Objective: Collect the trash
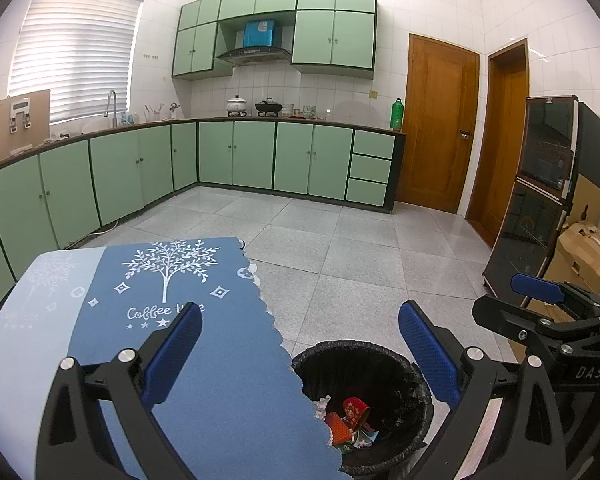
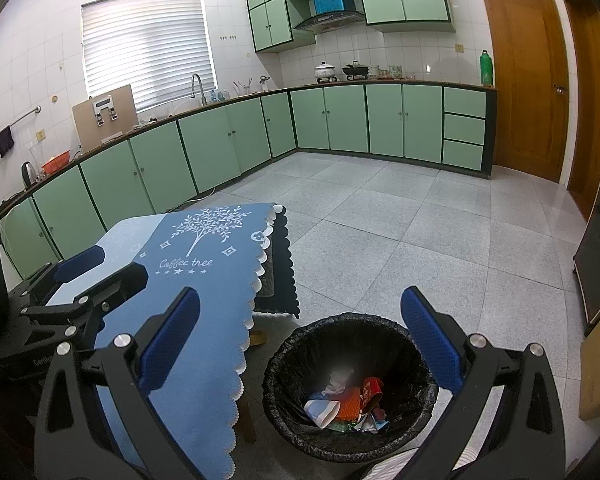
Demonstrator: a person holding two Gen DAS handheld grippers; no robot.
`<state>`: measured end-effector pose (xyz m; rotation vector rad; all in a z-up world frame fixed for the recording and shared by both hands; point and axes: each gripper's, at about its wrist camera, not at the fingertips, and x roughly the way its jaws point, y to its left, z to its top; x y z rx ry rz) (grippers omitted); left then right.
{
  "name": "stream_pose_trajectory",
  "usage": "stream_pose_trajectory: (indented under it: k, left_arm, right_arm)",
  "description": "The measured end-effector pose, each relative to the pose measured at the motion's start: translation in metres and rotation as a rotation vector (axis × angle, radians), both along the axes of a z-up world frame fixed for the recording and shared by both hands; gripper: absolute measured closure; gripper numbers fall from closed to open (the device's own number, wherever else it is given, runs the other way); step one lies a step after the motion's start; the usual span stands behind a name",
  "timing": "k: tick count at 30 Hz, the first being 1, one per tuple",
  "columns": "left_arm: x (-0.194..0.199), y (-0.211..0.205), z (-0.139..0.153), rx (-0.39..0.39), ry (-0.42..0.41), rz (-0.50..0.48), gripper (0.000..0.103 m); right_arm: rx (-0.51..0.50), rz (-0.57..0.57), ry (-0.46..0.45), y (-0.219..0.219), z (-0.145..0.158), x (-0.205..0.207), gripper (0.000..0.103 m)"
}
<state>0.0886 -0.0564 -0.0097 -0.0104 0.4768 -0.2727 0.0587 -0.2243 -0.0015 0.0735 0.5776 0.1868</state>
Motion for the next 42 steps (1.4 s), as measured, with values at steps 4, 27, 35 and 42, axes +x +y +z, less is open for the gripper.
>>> stream_pose_trajectory:
  k: [4, 27, 35, 42]
  left_arm:
    - [-0.0001, -0.0003, -0.0002, 0.000, 0.000, 0.000, 0.006]
    - [-0.0002, -0.0005, -0.0010, 0.002, 0.001, -0.001, 0.006]
    - [0.0005, 0.0000, -0.0018, 0.000, 0.001, 0.000, 0.006]
    - [0.0016, 0.0005, -0.0031, -0.003, 0.006, 0.001, 0.006]
  right_arm:
    - [-0.001, 0.000, 0.000, -0.0004, -0.0002, -0.0002, 0.005]
    - [0.001, 0.002, 0.004, -0.0006, 0.0007, 0.0000, 0.005]
    - [0.003, 0.002, 0.006, -0.0016, 0.0007, 0.0003, 0.005]
    - [0.003, 0.003, 0.005, -0.0017, 0.0007, 0.0003, 0.005]
